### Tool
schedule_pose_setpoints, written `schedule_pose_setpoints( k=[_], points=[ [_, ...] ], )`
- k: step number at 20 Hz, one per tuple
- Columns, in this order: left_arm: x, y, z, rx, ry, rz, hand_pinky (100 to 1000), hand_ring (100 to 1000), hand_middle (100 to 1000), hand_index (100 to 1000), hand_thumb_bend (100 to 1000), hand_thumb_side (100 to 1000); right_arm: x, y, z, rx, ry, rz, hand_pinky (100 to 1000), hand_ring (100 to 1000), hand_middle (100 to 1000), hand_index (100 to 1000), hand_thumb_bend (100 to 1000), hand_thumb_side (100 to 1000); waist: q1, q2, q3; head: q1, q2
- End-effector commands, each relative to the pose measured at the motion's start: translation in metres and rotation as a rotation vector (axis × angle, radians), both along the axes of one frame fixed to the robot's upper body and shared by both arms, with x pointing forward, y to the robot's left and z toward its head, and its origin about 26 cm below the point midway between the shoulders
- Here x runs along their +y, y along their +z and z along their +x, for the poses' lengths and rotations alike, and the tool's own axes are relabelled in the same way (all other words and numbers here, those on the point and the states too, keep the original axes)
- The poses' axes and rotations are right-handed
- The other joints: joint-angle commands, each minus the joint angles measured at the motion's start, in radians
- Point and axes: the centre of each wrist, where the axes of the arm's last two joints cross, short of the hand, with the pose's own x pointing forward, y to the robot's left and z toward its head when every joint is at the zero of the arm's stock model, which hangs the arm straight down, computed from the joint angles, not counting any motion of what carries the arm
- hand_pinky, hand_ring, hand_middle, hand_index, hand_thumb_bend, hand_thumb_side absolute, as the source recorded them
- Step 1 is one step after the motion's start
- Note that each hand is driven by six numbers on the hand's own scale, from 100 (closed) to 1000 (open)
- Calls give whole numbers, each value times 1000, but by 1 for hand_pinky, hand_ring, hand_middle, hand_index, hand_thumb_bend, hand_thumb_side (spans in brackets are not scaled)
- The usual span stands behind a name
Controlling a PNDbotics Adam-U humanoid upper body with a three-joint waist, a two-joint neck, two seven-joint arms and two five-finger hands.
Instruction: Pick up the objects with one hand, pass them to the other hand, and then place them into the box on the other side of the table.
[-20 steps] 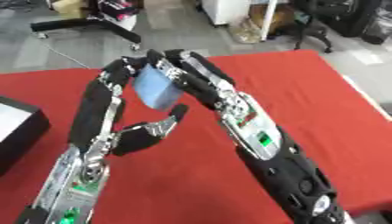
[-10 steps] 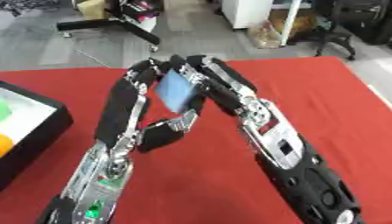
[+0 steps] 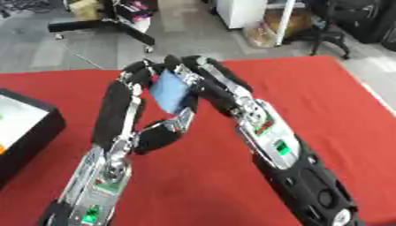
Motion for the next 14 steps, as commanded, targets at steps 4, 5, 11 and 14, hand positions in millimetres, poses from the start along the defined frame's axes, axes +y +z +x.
schedule_pose_setpoints(
  k=[4, 5, 11, 14],
  points=[
    [13, 1, 3, -4, 25, -54, 567, 352, 401, 597, 100, 643, -4, 16, -4, -88, 108, -3, 793, 615, 592, 793, 304, 1000, -1, -18, 0, -32, -4],
    [17, 0, 4, -2, 42, -60, 567, 351, 401, 597, 100, 644, -6, 17, -4, -101, 115, 0, 800, 629, 620, 806, 347, 1000, -1, -19, 0, -34, -5],
    [51, -8, 12, 24, 168, -82, 570, 351, 401, 598, 100, 649, -26, 38, -8, -219, 59, 57, 841, 717, 769, 849, 498, 1000, 0, -26, 3, -39, -10],
    [78, -13, 16, 31, 271, -71, 573, 352, 403, 600, 100, 652, -45, 53, -11, -288, -35, 94, 835, 711, 766, 851, 475, 1000, 4, -32, 4, -7, -9]
  ],
)
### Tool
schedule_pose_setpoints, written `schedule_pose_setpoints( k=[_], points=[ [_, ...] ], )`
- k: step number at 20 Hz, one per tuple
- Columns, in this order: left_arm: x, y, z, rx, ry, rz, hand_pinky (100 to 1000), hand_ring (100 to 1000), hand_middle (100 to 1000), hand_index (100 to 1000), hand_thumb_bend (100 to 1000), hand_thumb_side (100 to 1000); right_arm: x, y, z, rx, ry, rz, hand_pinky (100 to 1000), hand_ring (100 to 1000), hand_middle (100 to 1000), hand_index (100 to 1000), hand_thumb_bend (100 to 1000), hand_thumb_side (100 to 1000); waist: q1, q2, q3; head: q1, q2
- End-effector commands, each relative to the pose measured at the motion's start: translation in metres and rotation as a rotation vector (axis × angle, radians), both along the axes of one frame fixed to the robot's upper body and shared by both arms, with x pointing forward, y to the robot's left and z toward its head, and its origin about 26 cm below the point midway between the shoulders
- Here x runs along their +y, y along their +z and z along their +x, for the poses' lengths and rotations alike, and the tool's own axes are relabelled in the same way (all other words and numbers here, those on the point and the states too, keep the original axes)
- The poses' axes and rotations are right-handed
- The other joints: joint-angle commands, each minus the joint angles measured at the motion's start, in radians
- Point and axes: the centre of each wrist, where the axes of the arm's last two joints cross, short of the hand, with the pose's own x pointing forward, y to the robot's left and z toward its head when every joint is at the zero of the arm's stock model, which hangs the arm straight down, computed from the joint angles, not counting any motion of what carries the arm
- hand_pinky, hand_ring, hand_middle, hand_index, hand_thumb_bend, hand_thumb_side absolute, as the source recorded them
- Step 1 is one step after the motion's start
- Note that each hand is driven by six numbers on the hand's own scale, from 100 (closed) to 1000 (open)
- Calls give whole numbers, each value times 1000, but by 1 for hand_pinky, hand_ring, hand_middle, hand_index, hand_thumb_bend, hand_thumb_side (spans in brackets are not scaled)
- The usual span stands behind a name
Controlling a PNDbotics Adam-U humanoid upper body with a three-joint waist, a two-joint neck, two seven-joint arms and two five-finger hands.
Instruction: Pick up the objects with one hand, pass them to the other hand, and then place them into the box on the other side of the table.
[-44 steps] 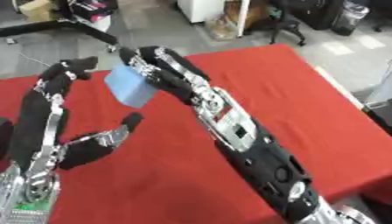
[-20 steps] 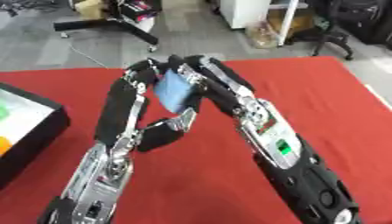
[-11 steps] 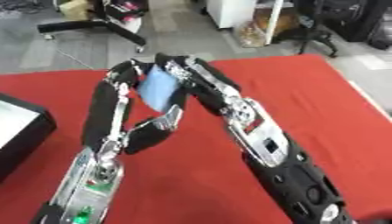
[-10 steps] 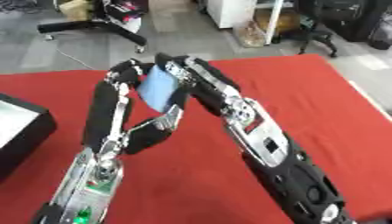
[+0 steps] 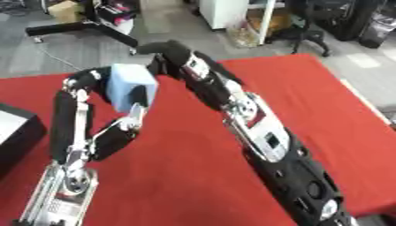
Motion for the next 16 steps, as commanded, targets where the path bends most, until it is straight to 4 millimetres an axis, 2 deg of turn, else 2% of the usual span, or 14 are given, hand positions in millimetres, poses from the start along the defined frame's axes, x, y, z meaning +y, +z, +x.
schedule_pose_setpoints(
  k=[1, 4, 7, 9, 11, 14, 16],
  points=[
    [31, 6, 5, -18, 106, 2, 573, 353, 403, 600, 100, 651, -24, 25, -7, -102, -99, 44, 834, 711, 765, 851, 472, 1000, 6, -21, -1, 41, -7],
    [63, 9, 5, -28, 219, -9, 575, 357, 407, 602, 100, 623, -49, 24, -7, -104, -216, 68, 827, 699, 749, 849, 436, 1000, 13, -26, 1, 123, -3],
    [96, 19, 2, -68, 331, -8, 578, 362, 412, 603, 100, 581, -67, 16, -6, -84, -313, 79, 825, 694, 741, 846, 426, 1000, 19, -29, 2, 168, 2],
    [120, 28, -1, -102, 407, 27, 584, 370, 418, 606, 100, 520, -76, 9, -5, -64, -359, 72, 824, 689, 735, 844, 412, 1000, 26, -31, 2, 209, 6],
    [145, 35, -5, -121, 490, 99, 597, 381, 430, 615, 100, 460, -84, 2, -5, -46, -392, 60, 822, 684, 728, 843, 397, 1000, 34, -34, 2, 292, 7],
    [181, 45, -9, -96, 613, 281, 622, 406, 455, 632, 204, 372, -93, -9, -4, -24, -425, 25, 823, 681, 725, 843, 348, 1000, 47, -39, -2, 428, 9],
    [203, 52, -9, -45, 686, 420, 640, 427, 473, 650, 269, 385, -99, -17, -4, -4, -441, 2, 822, 675, 715, 841, 328, 1000, 55, -41, -5, 490, 18]
  ],
)
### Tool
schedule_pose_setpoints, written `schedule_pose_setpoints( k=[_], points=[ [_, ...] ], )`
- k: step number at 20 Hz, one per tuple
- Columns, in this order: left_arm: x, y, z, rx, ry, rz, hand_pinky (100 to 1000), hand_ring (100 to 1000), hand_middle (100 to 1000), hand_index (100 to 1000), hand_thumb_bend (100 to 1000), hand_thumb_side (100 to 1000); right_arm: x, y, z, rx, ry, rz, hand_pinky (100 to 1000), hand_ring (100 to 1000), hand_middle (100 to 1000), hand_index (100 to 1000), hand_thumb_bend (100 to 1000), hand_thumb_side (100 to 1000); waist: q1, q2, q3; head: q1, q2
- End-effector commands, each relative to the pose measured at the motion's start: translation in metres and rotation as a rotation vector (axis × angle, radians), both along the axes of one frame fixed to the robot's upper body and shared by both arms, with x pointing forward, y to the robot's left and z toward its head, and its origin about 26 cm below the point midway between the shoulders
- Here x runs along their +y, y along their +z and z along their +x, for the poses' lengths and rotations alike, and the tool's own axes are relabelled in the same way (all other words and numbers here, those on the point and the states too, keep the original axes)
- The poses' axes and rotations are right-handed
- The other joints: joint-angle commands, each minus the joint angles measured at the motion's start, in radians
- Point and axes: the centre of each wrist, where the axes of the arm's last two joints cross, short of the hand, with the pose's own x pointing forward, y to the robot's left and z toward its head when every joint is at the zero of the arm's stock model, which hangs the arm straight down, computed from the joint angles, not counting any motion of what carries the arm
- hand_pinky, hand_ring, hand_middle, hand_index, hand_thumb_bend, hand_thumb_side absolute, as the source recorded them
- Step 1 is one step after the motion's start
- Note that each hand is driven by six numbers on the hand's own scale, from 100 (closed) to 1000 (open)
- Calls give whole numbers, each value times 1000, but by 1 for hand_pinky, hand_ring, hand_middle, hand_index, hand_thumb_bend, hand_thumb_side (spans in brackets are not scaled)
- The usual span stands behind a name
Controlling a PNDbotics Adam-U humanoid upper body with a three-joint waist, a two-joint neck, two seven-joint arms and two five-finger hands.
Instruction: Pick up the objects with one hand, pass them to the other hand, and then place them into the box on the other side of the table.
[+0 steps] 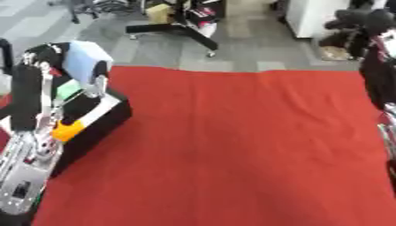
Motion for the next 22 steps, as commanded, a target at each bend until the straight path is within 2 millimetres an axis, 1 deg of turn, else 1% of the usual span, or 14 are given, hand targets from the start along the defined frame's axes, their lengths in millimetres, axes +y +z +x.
schedule_pose_setpoints(
  k=[1, 4, 7, 8, 9, 10, 11, 12, 13, 14, 15, 17, 20, 22],
  points=[
    [38, 23, 1, 88, 140, 182, 646, 434, 480, 656, 282, 409, -11, 0, 0, 0, -30, -45, 822, 673, 712, 841, 319, 1000, 5, -19, -5, 85, 16],
    [68, 20, 13, 305, 263, 293, 672, 456, 509, 675, 357, 460, -15, -11, 0, 32, -28, -67, 822, 668, 706, 840, 304, 1000, 7, -22, -12, 88, 31],
    [99, 8, 28, 527, 384, 369, 685, 486, 517, 680, 399, 514, -18, -21, 0, 61, -22, -80, 822, 666, 703, 839, 295, 1000, 6, -23, -21, 55, 46],
    [107, 4, 32, 588, 413, 385, 687, 493, 524, 682, 439, 438, -18, -23, 0, 68, -20, -83, 822, 666, 703, 839, 295, 1000, 5, -23, -22, 44, 49],
    [114, -1, 37, 648, 441, 393, 693, 502, 534, 689, 427, 541, -19, -25, 0, 74, -17, -85, 823, 666, 703, 839, 294, 1000, 4, -23, -25, 35, 52],
    [120, -6, 41, 699, 463, 397, 715, 540, 578, 720, 506, 631, -19, -26, 0, 77, -15, -85, 822, 665, 703, 839, 295, 1000, 3, -23, -27, 29, 54],
    [125, -12, 44, 759, 481, 400, 758, 623, 675, 788, 654, 784, -19, -27, 0, 80, -13, -86, 823, 666, 703, 839, 296, 1000, 1, -23, -30, 23, 56],
    [129, -17, 47, 815, 493, 404, 808, 730, 778, 873, 827, 869, -19, -28, 0, 81, -12, -86, 823, 665, 703, 839, 296, 1000, 0, -23, -32, 19, 57],
    [132, -19, 49, 863, 507, 409, 834, 773, 823, 916, 947, 910, -19, -28, 0, 82, -12, -86, 822, 665, 703, 838, 296, 1000, -1, -23, -34, 16, 57],
    [133, -19, 51, 890, 520, 414, 846, 791, 842, 931, 998, 939, -20, -29, 0, 83, -12, -85, 822, 665, 703, 838, 295, 1000, -2, -22, -36, 13, 57],
    [133, -16, 52, 896, 535, 420, 874, 834, 894, 965, 1000, 1000, -20, -29, 0, 85, -14, -84, 822, 665, 702, 838, 295, 1000, -2, -22, -37, 11, 58],
    [131, -6, 51, 869, 560, 433, 895, 873, 945, 992, 1000, 1000, -21, -30, 0, 88, -17, -83, 822, 665, 702, 838, 295, 1000, -3, -21, -38, 6, 58],
    [121, 23, 43, 728, 564, 424, 888, 850, 924, 984, 1000, 1000, -22, -32, -1, 92, -24, -78, 822, 665, 702, 838, 292, 1000, -4, -20, -36, -2, 57],
    [109, 47, 32, 574, 523, 367, 855, 776, 845, 947, 782, 920, -24, -33, -1, 93, -34, -73, 823, 666, 704, 838, 276, 1000, -5, -19, -32, -10, 57]
  ],
)
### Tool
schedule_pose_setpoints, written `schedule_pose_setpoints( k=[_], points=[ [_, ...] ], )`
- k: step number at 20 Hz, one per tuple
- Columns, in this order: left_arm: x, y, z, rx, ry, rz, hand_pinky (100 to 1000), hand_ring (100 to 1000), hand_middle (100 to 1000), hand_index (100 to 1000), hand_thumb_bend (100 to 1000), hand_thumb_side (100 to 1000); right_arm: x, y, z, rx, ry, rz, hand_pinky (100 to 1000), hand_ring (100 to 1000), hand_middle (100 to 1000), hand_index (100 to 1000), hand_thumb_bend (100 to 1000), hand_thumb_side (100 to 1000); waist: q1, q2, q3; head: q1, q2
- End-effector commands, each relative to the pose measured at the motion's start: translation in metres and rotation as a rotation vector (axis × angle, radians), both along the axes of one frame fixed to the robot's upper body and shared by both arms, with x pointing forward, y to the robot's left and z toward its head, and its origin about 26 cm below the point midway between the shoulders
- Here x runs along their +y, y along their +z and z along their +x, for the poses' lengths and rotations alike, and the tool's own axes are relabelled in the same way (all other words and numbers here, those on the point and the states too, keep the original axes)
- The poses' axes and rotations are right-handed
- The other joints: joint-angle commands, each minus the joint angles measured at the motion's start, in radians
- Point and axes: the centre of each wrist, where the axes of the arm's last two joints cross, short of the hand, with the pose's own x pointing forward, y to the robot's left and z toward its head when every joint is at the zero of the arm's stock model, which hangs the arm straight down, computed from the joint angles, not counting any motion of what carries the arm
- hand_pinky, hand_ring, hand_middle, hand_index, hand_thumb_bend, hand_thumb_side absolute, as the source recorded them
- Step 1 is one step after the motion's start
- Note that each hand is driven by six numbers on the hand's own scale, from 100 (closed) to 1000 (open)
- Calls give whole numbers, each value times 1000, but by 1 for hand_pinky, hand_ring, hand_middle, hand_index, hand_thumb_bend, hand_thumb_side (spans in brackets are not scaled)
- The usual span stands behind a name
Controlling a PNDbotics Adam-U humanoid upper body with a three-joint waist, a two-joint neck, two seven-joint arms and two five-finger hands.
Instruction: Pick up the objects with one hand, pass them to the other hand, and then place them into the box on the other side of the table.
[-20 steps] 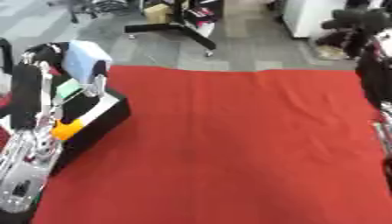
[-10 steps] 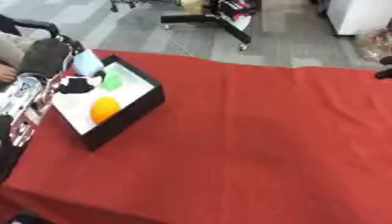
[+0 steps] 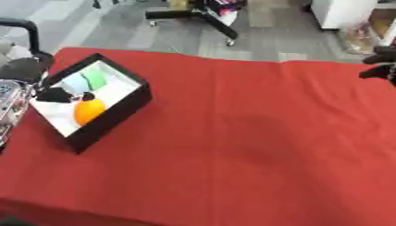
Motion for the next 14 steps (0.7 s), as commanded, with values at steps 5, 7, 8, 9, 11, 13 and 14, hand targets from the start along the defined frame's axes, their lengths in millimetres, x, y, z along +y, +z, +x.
schedule_pose_setpoints(
  k=[5, 7, 8, 9, 11, 13, 14],
  points=[
    [-65, 81, -71, -726, -389, -396, 813, 681, 709, 857, 432, 874, -14, 1, -3, -23, -94, 39, 818, 656, 690, 828, 240, 1000, -9, -8, 17, -44, -2],
    [-87, 75, -88, -884, -576, -649, 804, 676, 704, 854, 402, 870, -17, -2, -5, -34, -136, 73, 817, 652, 682, 817, 222, 1000, -17, -5, 19, -64, -1],
    [-95, 67, -90, -931, -664, -769, 803, 676, 704, 854, 395, 873, -18, -4, -7, -40, -156, 91, 817, 652, 682, 816, 220, 1000, -21, -4, 20, -72, 2],
    [-103, 58, -91, -960, -739, -875, 804, 680, 708, 859, 404, 867, -19, -6, -9, -49, -170, 109, 815, 654, 683, 810, 193, 1000, -25, -4, 20, -80, 3],
    [-122, 42, -91, -983, -871, -1059, 801, 679, 705, 860, 398, 876, -19, -9, -13, -77, -195, 146, 812, 655, 682, 802, 128, 1000, -34, -1, 17, -97, 7],
    [-144, 26, -91, -972, -960, -1215, 800, 677, 703, 864, 402, 891, -19, -14, -19, -109, -224, 177, 811, 657, 683, 801, 100, 998, -44, -1, 12, -120, 22],
    [-155, 18, -92, -959, -983, -1284, 797, 672, 698, 862, 396, 908, -19, -17, -22, -123, -247, 180, 809, 654, 679, 798, 100, 981, -49, -3, 8, -133, 35]
  ],
)
